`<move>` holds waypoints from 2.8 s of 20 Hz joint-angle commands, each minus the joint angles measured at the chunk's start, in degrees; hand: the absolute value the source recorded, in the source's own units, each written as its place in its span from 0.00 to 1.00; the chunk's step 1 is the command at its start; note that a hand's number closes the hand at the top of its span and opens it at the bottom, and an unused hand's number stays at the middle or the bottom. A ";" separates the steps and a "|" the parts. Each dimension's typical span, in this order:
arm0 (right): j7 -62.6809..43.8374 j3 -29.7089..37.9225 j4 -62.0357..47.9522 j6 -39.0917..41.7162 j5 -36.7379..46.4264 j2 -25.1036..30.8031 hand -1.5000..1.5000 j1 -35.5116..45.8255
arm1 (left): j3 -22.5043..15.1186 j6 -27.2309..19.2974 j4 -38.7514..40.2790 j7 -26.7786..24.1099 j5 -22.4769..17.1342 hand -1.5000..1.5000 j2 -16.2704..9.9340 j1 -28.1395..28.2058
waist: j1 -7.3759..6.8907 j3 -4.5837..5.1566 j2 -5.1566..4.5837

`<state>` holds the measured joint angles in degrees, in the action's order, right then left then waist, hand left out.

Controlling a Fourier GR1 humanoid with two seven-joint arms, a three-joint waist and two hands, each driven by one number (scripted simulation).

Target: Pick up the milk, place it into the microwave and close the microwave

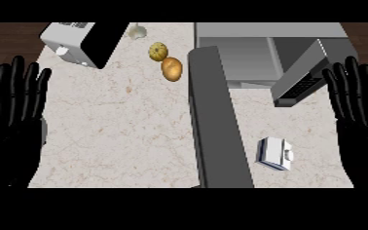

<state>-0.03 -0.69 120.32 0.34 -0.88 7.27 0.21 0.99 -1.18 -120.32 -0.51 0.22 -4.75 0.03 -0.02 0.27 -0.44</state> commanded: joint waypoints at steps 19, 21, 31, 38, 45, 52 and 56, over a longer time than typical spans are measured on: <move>-7.41 -28.42 8.90 -16.33 11.28 -7.26 0.00 -8.18 | -10.88 -4.18 -10.96 0.71 -0.22 0.00 4.72 20.11 | -0.28 -0.26 0.55; -3.90 -32.50 6.83 -20.93 15.60 -7.25 0.00 -11.42 | -6.87 -1.82 -7.04 -0.87 -3.73 0.00 3.85 17.59 | -0.06 -0.24 0.53; 3.35 -21.94 1.23 -19.31 9.65 -5.45 0.00 -16.68 | -4.91 3.61 -7.99 -7.93 -6.82 0.00 3.48 27.12 | -0.21 -0.27 0.52; 9.01 -15.25 -5.11 -16.77 1.82 -3.94 0.00 -17.47 | -2.74 4.52 -12.83 -6.95 -8.04 0.00 2.84 30.12 | -0.20 -0.30 0.51; 15.22 -10.40 -13.83 -15.65 -0.58 -3.95 0.00 -17.65 | -4.25 6.65 -8.86 -11.42 -6.75 0.00 4.00 32.12 | -0.18 -0.27 0.50; 26.52 -5.33 -25.17 -11.49 -4.54 -3.51 0.00 -19.06 | -2.26 7.54 -7.03 -12.74 -8.08 0.00 4.17 30.88 | -0.09 -0.28 0.47; 31.27 -3.15 -29.31 -7.35 -6.87 -1.72 0.00 -21.89 | -9.83 4.53 -9.12 -14.90 -3.26 0.00 4.72 36.96 | -0.21 -0.29 0.52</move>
<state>27.83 -6.32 95.82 -9.79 -5.82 4.42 -21.30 -4.15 6.02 -130.35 -13.04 -6.50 -0.48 35.05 -0.19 -0.01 0.11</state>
